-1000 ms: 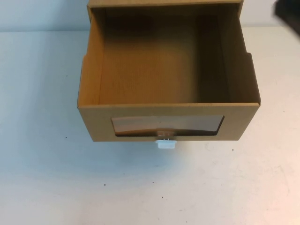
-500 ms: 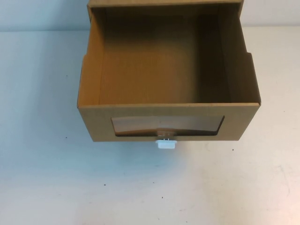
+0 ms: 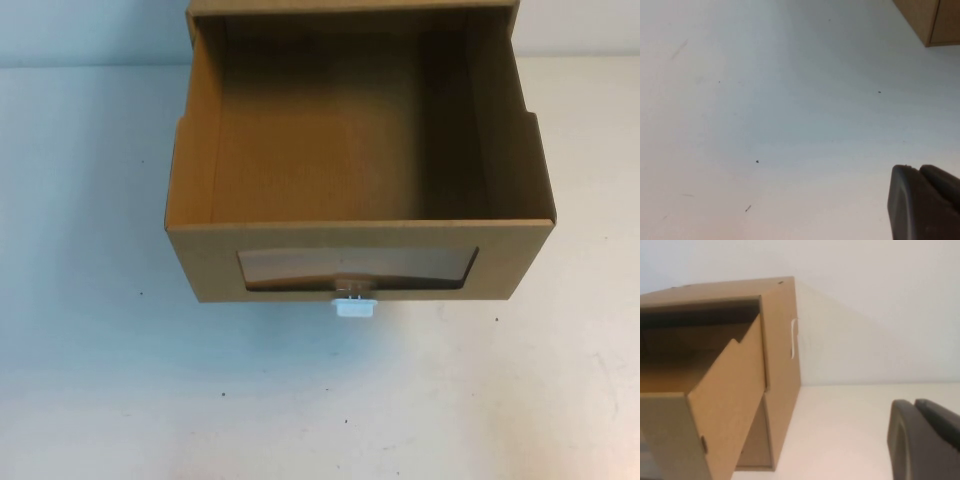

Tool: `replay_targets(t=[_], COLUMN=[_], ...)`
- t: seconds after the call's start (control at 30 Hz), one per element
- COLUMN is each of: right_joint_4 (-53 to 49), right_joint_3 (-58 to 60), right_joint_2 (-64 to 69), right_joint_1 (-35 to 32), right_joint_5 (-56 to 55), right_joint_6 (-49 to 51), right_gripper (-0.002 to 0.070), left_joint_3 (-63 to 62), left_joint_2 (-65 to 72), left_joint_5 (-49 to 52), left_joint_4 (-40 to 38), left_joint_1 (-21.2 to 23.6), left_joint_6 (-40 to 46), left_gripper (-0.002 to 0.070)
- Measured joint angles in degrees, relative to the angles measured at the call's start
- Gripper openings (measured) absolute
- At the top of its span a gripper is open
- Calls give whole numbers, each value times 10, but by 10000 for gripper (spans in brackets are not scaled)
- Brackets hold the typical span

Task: Open the shoe box
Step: 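Pull the top drawer of the cardboard box fully open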

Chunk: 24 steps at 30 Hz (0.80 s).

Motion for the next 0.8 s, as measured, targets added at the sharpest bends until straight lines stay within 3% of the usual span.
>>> replay_targets(t=[0.07, 0.23, 0.33, 0.47, 0.63, 0.8], right_joint_4=[127, 551, 703, 770, 785, 769], right_joint_3=[4, 12, 19, 50, 100, 104], right_joint_2=[-1, -29, -71, -106, -107, -107], right_joint_1=[0, 0, 0, 0, 0, -1], right_joint_5=[9, 75, 128, 153, 169, 258], right_joint_6=[-109, -583, -767, -842, -852, -849], right_gripper=[-14, -13, -13, -13, -13, -13], left_joint_3=[0, 0, 0, 0, 0, 0], left_joint_2=[0, 0, 0, 0, 0, 0], left_joint_5=[0, 0, 0, 0, 0, 1], left_joint_4=[0, 0, 0, 0, 0, 0], left_joint_1=[0, 0, 0, 0, 0, 0], left_joint_6=[0, 0, 0, 0, -1, -1], left_gripper=[-5, -6, -6, -5, -5, -6])
